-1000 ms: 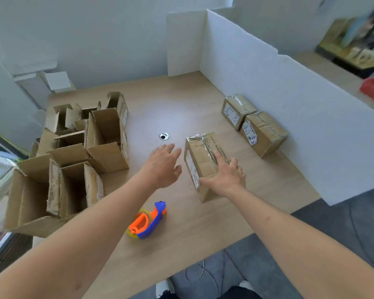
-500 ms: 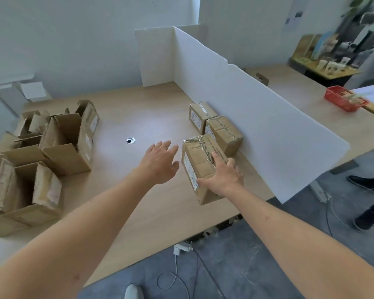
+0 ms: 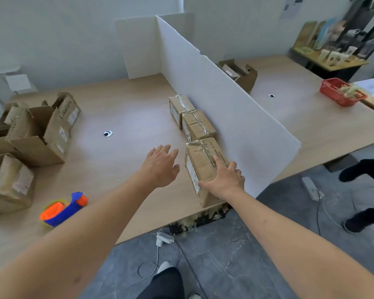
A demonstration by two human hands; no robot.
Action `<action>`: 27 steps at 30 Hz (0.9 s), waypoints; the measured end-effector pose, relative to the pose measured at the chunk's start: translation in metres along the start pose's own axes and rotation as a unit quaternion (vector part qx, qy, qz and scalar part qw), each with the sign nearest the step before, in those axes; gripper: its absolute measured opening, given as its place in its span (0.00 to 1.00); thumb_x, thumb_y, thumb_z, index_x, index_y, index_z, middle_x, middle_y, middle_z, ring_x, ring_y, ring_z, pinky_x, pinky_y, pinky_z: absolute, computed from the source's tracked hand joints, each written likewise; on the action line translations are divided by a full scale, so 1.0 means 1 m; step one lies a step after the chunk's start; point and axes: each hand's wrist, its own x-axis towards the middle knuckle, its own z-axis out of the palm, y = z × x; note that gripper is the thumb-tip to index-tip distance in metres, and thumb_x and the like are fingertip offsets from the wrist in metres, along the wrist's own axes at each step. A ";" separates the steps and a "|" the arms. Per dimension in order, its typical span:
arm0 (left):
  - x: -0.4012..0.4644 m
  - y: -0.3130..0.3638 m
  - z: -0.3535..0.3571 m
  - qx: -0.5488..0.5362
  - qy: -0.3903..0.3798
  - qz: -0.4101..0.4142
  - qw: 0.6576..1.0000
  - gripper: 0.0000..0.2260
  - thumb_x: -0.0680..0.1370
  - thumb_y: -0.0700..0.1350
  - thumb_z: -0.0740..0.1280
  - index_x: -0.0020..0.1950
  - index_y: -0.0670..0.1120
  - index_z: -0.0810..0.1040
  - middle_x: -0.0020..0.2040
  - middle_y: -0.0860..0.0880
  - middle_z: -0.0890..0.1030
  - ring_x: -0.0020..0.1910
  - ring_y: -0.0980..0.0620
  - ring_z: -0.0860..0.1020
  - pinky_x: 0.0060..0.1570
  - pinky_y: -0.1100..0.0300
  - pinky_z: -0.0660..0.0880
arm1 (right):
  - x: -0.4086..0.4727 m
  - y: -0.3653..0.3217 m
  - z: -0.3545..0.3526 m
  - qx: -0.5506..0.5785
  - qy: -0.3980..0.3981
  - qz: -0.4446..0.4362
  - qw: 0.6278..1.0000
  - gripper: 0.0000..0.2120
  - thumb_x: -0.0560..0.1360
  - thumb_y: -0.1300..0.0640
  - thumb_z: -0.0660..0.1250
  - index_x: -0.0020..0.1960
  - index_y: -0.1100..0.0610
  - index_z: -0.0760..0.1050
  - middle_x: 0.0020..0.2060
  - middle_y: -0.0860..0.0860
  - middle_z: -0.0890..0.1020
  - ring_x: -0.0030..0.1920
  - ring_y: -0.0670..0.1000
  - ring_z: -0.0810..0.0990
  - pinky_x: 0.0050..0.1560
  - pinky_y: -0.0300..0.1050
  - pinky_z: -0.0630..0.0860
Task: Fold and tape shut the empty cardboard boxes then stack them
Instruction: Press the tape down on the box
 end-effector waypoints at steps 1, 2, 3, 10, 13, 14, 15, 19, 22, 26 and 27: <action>0.006 0.003 0.001 0.001 -0.004 -0.001 1.000 0.28 0.84 0.54 0.58 0.82 0.47 0.58 0.81 0.42 0.59 0.81 0.39 0.56 0.79 0.46 0.53 | 0.005 0.004 0.000 0.000 -0.002 0.003 1.000 0.55 0.62 0.25 0.69 0.81 0.40 0.49 0.72 0.58 0.63 0.69 0.63 0.69 0.70 0.60 0.67; 0.012 0.005 0.002 0.002 -0.009 -0.001 1.000 0.27 0.84 0.54 0.58 0.82 0.47 0.58 0.81 0.41 0.59 0.81 0.39 0.56 0.79 0.46 0.53 | 0.011 0.007 0.001 -0.001 -0.004 0.006 1.000 0.55 0.62 0.25 0.69 0.81 0.40 0.49 0.72 0.58 0.63 0.69 0.63 0.69 0.70 0.60 0.67; 0.019 0.008 0.004 0.003 -0.013 0.000 1.000 0.27 0.84 0.54 0.58 0.82 0.47 0.59 0.81 0.41 0.59 0.81 0.39 0.56 0.79 0.46 0.53 | 0.018 0.011 0.002 -0.001 -0.008 0.009 1.000 0.55 0.62 0.25 0.69 0.81 0.40 0.49 0.72 0.58 0.63 0.69 0.63 0.69 0.70 0.60 0.67; 0.089 0.016 0.028 -0.017 -0.031 0.010 0.999 0.26 0.84 0.53 0.59 0.80 0.46 0.61 0.80 0.41 0.61 0.80 0.39 0.58 0.78 0.47 0.55 | 0.076 0.026 0.012 -0.002 -0.019 0.027 0.999 0.55 0.62 0.23 0.68 0.80 0.40 0.47 0.70 0.57 0.63 0.67 0.63 0.69 0.69 0.59 0.67; 0.118 0.015 0.039 -0.028 -0.040 0.013 0.999 0.24 0.84 0.53 0.59 0.79 0.46 0.63 0.80 0.42 0.63 0.79 0.40 0.59 0.77 0.48 0.56 | 0.100 0.028 0.019 -0.004 -0.020 0.040 0.999 0.55 0.62 0.24 0.69 0.80 0.40 0.48 0.70 0.57 0.62 0.68 0.63 0.68 0.69 0.58 0.66; 0.127 0.014 0.043 -0.031 -0.046 0.014 0.998 0.24 0.84 0.52 0.60 0.78 0.45 0.64 0.79 0.42 0.63 0.79 0.41 0.60 0.77 0.48 0.57 | 0.107 0.029 0.023 -0.007 -0.019 0.046 0.999 0.54 0.62 0.25 0.69 0.79 0.40 0.48 0.70 0.57 0.62 0.68 0.63 0.68 0.69 0.59 0.66; 0.136 0.013 0.047 -0.032 -0.053 0.013 0.998 0.24 0.84 0.52 0.60 0.78 0.45 0.64 0.79 0.42 0.64 0.78 0.41 0.61 0.76 0.48 0.58 | 0.114 0.030 0.026 -0.011 -0.018 0.050 0.999 0.54 0.62 0.25 0.69 0.79 0.40 0.47 0.70 0.57 0.61 0.68 0.63 0.68 0.69 0.59 0.66; 0.160 0.012 0.061 -0.037 -0.082 0.005 0.996 0.24 0.84 0.52 0.60 0.78 0.46 0.63 0.78 0.41 0.64 0.78 0.40 0.62 0.75 0.47 0.59 | 0.137 0.037 0.035 -0.027 -0.026 0.057 0.998 0.55 0.62 0.25 0.70 0.79 0.41 0.47 0.70 0.57 0.61 0.67 0.63 0.68 0.68 0.58 0.66; 0.171 0.014 0.070 -0.036 -0.099 0.004 0.994 0.24 0.84 0.52 0.60 0.78 0.46 0.63 0.79 0.40 0.62 0.79 0.39 0.60 0.75 0.47 0.58 | 0.150 0.042 0.041 -0.031 -0.020 0.057 0.998 0.55 0.62 0.24 0.69 0.79 0.41 0.47 0.72 0.57 0.59 0.68 0.63 0.68 0.69 0.58 0.65; 0.184 0.021 0.080 -0.039 -0.105 -0.006 0.994 0.23 0.84 0.51 0.60 0.77 0.46 0.64 0.79 0.40 0.61 0.79 0.39 0.59 0.74 0.47 0.59 | 0.164 0.050 0.048 -0.031 -0.020 0.038 0.999 0.55 0.63 0.23 0.68 0.79 0.41 0.46 0.75 0.59 0.55 0.71 0.64 0.65 0.71 0.59 0.63; 0.186 0.024 0.082 -0.042 -0.106 -0.008 0.993 0.23 0.84 0.51 0.60 0.77 0.46 0.64 0.79 0.40 0.61 0.79 0.39 0.59 0.74 0.46 0.59 | 0.166 0.052 0.049 -0.031 -0.022 0.032 0.999 0.55 0.63 0.23 0.68 0.80 0.41 0.45 0.76 0.59 0.54 0.73 0.65 0.63 0.72 0.59 0.62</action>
